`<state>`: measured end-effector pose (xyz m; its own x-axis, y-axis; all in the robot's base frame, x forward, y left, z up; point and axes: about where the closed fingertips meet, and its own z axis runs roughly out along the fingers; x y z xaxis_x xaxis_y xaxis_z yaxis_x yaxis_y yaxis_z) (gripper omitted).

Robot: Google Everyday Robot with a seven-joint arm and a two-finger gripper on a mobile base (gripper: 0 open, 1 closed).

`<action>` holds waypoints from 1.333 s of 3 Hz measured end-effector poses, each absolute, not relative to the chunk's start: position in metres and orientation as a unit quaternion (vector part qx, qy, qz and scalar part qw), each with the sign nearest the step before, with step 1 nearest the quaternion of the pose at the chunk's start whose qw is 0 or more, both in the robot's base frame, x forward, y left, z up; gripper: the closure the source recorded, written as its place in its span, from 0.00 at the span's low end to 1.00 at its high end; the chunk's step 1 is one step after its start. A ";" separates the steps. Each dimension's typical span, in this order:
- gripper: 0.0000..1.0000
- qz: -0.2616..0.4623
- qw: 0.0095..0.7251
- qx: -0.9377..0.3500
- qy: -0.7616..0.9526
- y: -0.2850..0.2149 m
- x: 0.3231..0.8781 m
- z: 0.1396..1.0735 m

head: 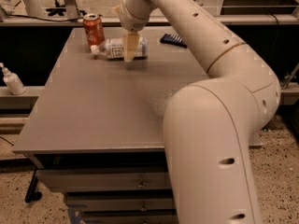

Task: Move blue plastic bottle near coke can

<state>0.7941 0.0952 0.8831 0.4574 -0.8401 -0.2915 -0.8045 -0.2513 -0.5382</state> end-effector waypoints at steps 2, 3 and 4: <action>0.00 0.044 0.398 -0.740 0.540 0.037 0.754 0.913; 0.00 0.064 0.416 -0.720 0.551 -0.006 0.715 0.928; 0.00 0.059 0.414 -0.720 0.554 -0.050 0.676 0.936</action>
Offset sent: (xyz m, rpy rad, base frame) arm -0.0883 -0.1248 0.0559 0.4246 0.0713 -0.0793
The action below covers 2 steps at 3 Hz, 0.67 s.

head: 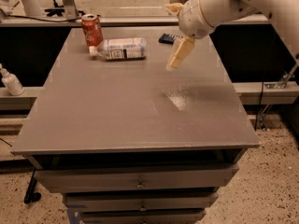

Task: Move blue plastic bottle near coke can

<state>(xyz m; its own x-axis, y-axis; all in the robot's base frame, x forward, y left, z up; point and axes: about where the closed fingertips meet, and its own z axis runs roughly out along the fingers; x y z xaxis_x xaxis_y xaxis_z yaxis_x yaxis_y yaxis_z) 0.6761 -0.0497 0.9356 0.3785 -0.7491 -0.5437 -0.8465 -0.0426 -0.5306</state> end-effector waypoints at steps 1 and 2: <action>0.00 0.031 0.406 -0.725 0.556 -0.107 0.642 0.936; 0.00 0.031 0.406 -0.725 0.556 -0.107 0.642 0.936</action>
Offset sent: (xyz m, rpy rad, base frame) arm -0.0285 -0.0420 0.0013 -0.0381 -0.0243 -0.0086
